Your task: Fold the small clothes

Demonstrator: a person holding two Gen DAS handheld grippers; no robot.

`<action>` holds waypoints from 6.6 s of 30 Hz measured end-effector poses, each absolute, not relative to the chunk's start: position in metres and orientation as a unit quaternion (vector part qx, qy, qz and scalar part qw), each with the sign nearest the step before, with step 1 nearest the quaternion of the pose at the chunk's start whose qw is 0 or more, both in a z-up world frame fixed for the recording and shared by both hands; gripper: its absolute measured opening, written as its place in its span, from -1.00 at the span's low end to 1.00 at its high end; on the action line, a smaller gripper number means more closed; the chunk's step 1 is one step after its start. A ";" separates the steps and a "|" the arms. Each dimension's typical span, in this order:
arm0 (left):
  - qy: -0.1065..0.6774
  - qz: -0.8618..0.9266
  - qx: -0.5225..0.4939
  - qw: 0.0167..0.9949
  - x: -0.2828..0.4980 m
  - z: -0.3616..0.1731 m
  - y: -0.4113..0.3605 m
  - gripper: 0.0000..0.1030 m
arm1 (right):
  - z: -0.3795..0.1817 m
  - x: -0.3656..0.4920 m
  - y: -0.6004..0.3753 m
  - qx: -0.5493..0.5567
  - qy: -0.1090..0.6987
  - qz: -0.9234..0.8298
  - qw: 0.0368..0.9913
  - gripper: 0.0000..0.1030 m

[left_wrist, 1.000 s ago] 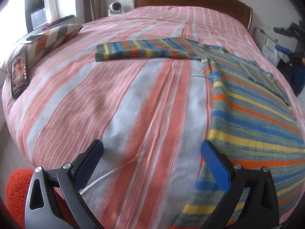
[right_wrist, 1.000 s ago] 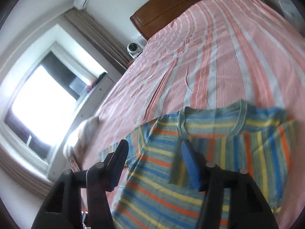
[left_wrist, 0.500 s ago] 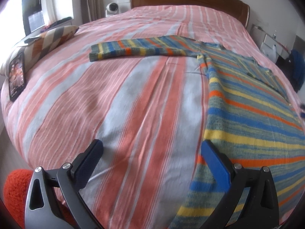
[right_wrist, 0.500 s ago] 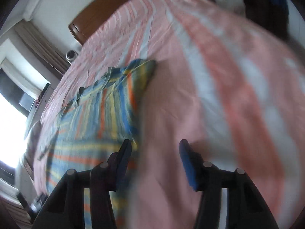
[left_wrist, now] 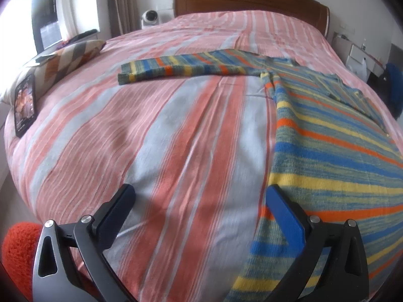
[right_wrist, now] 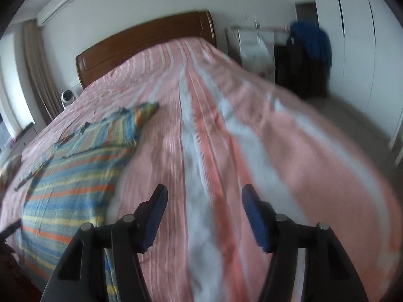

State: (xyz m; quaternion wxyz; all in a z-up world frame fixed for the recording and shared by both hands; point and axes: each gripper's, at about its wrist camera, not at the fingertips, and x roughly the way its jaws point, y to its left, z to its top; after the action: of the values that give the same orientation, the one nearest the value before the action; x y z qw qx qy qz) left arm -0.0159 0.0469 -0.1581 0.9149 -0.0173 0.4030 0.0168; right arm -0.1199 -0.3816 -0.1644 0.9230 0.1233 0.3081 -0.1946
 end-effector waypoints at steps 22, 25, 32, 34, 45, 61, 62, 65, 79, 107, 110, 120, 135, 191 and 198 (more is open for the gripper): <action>0.400 0.018 -0.018 0.916 -0.017 -0.158 0.047 0.99 | -0.177 -0.113 -0.324 -0.011 0.315 -0.193 0.929 0.65; 0.399 0.020 -0.017 0.917 -0.018 -0.158 0.047 0.99 | -0.181 -0.112 -0.323 -0.028 0.316 -0.198 0.927 0.68; 0.398 0.020 -0.016 0.917 -0.018 -0.159 0.047 0.99 | -0.191 -0.106 -0.328 -0.022 0.330 -0.204 0.921 0.68; 0.398 0.020 -0.016 0.917 -0.018 -0.159 0.047 0.99 | -0.192 -0.106 -0.328 -0.025 0.333 -0.203 0.921 0.68; 0.397 0.020 -0.016 0.917 -0.019 -0.159 0.047 0.99 | -0.196 -0.106 -0.327 -0.031 0.339 -0.202 0.918 0.68; 0.442 -0.007 -0.027 0.896 -0.012 -0.142 0.056 0.99 | -0.196 -0.106 -0.327 -0.035 0.340 -0.201 0.918 0.68; 0.444 -0.021 -0.035 0.895 -0.008 -0.134 0.061 0.99 | -0.196 -0.107 -0.326 -0.036 0.339 -0.200 0.919 0.68; 0.423 -0.036 -0.081 0.902 0.016 -0.103 0.098 0.99 | -0.197 -0.107 -0.327 -0.036 0.340 -0.200 0.918 0.68; 0.494 0.018 -0.199 0.846 0.212 -0.139 0.199 -0.10 | -0.206 -0.100 -0.318 -0.050 0.360 -0.189 0.912 0.68; 0.449 -0.220 0.078 0.862 0.219 -0.078 -0.176 0.64 | -0.197 -0.120 -0.371 0.065 0.334 -0.196 0.920 0.68; 0.448 -0.154 0.062 0.879 0.221 -0.087 -0.134 0.91 | -0.200 -0.116 -0.376 0.073 0.339 -0.194 0.918 0.68; 0.476 -0.087 -0.038 0.874 0.183 -0.101 -0.023 0.85 | -0.197 -0.115 -0.371 0.060 0.332 -0.195 0.921 0.68; 0.455 -0.004 0.055 0.889 0.130 -0.133 0.065 0.95 | -0.194 -0.104 -0.352 0.031 0.327 -0.196 0.924 0.68; 0.381 -0.015 -0.014 0.924 0.107 -0.176 0.086 0.99 | -0.232 -0.093 -0.371 0.056 0.352 -0.207 0.911 0.92; 0.381 -0.015 -0.014 0.924 0.107 -0.176 0.086 0.99 | -0.232 -0.093 -0.371 0.055 0.352 -0.208 0.911 0.92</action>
State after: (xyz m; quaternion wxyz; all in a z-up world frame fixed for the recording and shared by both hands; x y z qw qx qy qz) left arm 0.1068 0.0864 -0.1760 0.9243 -0.0139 0.3812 -0.0147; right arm -0.0926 -0.3713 -0.2323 0.9106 0.0553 0.3524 -0.2085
